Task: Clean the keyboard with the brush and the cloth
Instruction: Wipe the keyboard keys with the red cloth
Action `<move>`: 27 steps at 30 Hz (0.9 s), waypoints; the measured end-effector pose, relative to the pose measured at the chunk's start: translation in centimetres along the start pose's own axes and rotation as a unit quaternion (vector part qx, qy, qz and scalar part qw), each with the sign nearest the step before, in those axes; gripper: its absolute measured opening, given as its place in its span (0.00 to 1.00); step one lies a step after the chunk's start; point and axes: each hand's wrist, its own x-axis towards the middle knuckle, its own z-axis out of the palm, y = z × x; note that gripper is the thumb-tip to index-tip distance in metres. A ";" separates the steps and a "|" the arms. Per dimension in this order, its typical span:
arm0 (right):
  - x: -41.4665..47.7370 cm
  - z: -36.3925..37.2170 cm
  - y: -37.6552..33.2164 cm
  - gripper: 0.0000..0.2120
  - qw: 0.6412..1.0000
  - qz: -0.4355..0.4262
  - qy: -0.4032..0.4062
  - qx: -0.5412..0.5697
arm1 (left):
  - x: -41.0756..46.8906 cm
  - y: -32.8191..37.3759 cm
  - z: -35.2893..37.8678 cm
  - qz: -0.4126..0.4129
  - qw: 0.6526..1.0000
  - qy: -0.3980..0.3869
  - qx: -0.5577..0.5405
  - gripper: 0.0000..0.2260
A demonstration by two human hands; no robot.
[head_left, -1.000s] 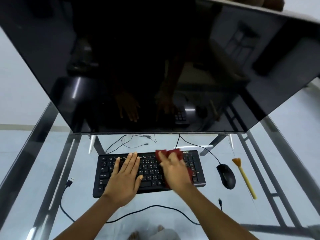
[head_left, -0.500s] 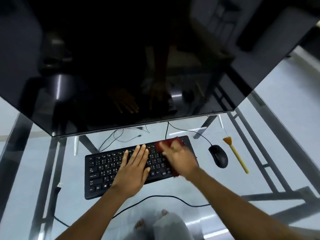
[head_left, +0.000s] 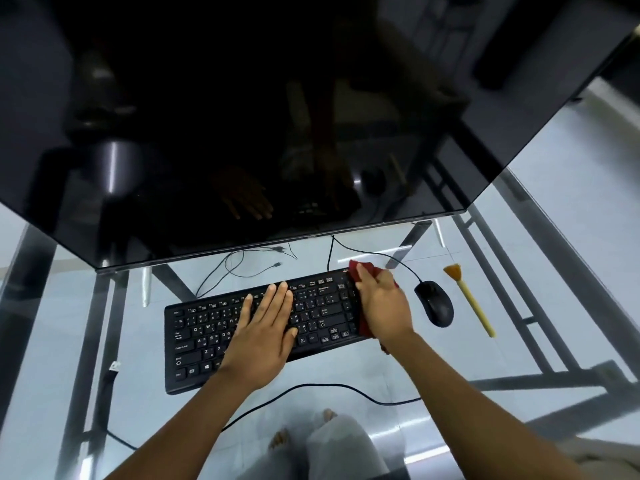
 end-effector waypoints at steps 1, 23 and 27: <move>-0.7 -0.1 -0.9 0.21 1.000 -0.021 -0.006 0.006 | 0.0 0.0 0.1 -0.002 1.000 0.002 0.004 0.28; -3.3 0.3 1.2 0.22 0.991 -0.130 0.033 -0.004 | 0.0 -0.6 0.1 0.012 1.000 -0.023 0.016 0.33; -2.4 0.7 -0.3 0.19 0.963 -0.270 0.016 -0.009 | 0.0 -0.6 0.0 0.017 0.999 -0.023 0.019 0.33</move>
